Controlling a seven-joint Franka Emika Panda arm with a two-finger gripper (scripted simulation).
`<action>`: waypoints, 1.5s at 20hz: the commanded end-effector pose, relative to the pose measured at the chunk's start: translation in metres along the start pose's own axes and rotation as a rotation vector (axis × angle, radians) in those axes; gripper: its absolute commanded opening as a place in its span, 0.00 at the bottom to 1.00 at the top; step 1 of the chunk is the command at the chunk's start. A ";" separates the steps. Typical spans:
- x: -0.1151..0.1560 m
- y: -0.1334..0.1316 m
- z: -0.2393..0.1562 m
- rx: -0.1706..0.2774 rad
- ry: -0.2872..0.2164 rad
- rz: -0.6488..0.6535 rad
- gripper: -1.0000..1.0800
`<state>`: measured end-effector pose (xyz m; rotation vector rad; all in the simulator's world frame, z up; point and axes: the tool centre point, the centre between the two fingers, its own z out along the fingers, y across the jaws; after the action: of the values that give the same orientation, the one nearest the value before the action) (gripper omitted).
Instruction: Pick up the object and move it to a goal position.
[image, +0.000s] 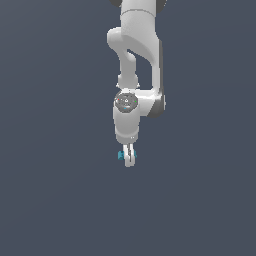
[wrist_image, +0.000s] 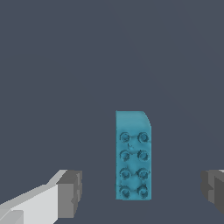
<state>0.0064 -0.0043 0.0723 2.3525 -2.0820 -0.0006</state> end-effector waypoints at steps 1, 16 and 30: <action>0.000 0.000 0.001 0.000 0.000 0.000 0.96; 0.000 0.000 0.050 0.000 0.000 0.005 0.96; -0.001 0.000 0.047 0.001 0.000 0.005 0.00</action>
<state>0.0059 -0.0041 0.0230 2.3467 -2.0879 -0.0010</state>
